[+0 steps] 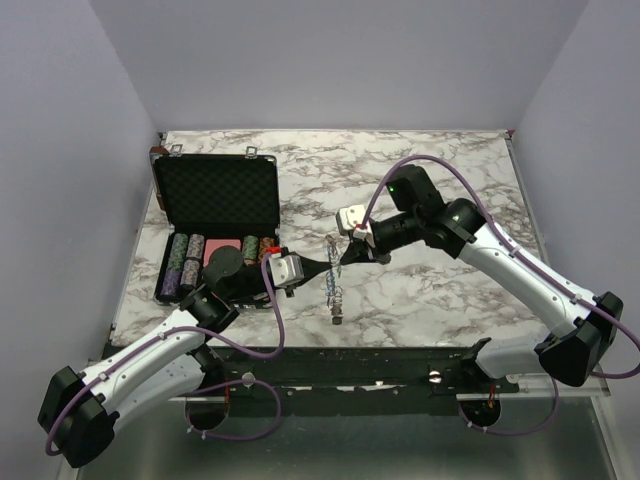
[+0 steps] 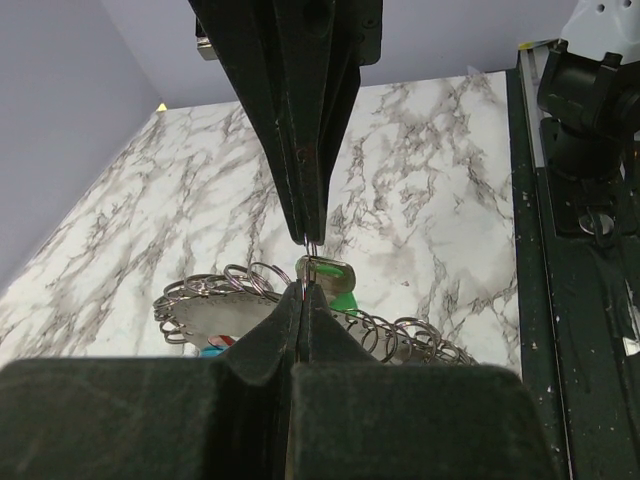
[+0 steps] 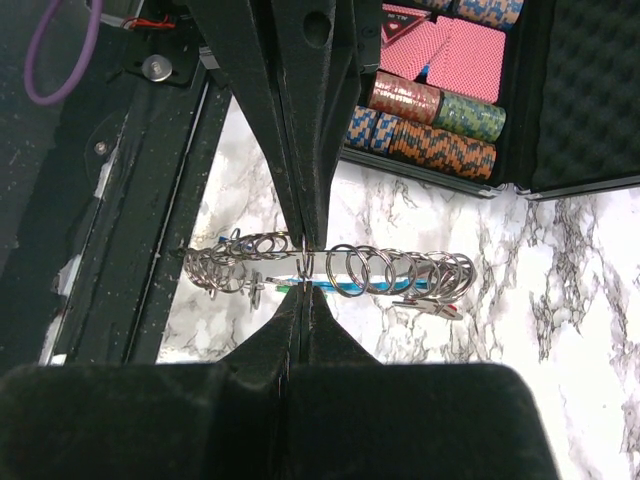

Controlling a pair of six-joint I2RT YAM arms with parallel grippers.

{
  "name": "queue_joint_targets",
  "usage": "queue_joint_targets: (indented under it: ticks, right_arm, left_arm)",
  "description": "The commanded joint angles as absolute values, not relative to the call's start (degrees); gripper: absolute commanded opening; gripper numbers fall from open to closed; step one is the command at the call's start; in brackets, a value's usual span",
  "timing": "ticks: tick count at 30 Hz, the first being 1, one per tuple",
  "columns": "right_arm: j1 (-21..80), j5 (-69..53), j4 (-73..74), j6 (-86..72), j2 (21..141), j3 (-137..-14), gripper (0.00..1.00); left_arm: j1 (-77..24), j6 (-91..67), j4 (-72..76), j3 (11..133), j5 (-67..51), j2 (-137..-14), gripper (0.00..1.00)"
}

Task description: Put the keys on the keyring

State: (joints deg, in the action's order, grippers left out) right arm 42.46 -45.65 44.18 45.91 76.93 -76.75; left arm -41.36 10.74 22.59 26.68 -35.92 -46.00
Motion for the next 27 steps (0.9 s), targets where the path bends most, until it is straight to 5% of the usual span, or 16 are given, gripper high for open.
queue_joint_targets:
  ticks: [1,27]
  right_arm:
    - [43.4,-44.9,41.0,43.6,76.0,-75.9,0.0]
    - [43.4,-44.9,37.9,39.3,75.4,-74.5,0.0]
  left_arm:
    - [-41.6,9.7,26.1,28.7,-35.3,-45.7,0.0]
    - [-41.3,4.8,24.3,30.7,-32.6,-47.3,0.0]
